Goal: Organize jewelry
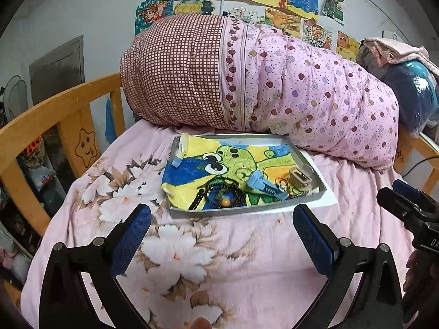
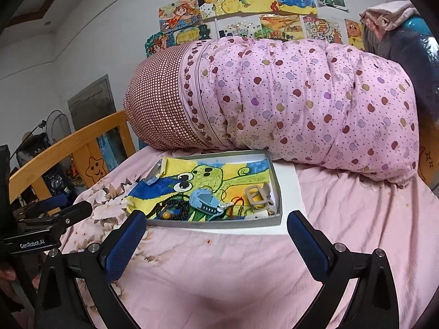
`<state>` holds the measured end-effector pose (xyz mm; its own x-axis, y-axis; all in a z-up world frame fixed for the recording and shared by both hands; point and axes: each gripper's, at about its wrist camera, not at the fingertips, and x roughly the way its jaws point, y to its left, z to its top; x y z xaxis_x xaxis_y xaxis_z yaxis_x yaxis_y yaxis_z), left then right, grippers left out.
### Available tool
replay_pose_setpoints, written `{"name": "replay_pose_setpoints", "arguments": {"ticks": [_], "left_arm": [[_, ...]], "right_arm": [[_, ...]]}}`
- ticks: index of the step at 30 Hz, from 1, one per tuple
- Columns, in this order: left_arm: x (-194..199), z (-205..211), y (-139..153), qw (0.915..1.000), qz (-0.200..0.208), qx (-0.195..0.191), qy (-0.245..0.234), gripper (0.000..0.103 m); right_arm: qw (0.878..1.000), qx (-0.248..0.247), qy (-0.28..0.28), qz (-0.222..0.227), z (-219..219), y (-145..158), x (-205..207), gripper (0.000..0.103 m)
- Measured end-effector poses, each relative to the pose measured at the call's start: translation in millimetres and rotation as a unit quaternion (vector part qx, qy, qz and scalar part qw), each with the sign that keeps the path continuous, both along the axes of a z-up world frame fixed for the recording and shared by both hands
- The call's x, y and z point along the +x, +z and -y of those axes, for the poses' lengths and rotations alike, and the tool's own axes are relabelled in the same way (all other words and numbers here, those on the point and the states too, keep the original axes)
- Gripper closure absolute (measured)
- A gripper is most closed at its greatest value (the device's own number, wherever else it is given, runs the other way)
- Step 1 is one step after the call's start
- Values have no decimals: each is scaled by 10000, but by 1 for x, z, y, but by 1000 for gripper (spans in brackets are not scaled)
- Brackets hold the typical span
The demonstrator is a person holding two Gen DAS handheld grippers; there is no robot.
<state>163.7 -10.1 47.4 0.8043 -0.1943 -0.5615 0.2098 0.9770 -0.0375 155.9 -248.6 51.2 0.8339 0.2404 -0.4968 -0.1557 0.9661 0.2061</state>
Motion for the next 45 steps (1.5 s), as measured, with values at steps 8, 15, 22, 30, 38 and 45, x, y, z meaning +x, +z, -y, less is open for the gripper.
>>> {"name": "replay_pose_setpoints", "arguments": {"ticks": [8, 15, 22, 30, 38, 45], "left_arm": [[-41, 7, 0, 9993, 284, 255, -56, 2], [-74, 7, -8, 9993, 256, 214, -159, 2], [-93, 2, -17, 9998, 57, 173, -66, 2], [-105, -1, -30, 9997, -4, 239, -30, 2], [-102, 2, -45, 9994, -14, 332, -45, 2], [-102, -2, -57, 9993, -163, 340, 7, 2]], "right_arm": [[9998, 39, -163, 66, 3, 3, -32, 0], [9997, 9, -233, 49, 1, 0, -65, 0], [9993, -13, -355, -102, 0, -14, -95, 0], [9991, 116, -336, -242, -1, -29, -101, 0], [9984, 209, -387, -368, 6, -48, -96, 0], [9980, 146, -339, -505, 3, -58, -94, 0]]}}
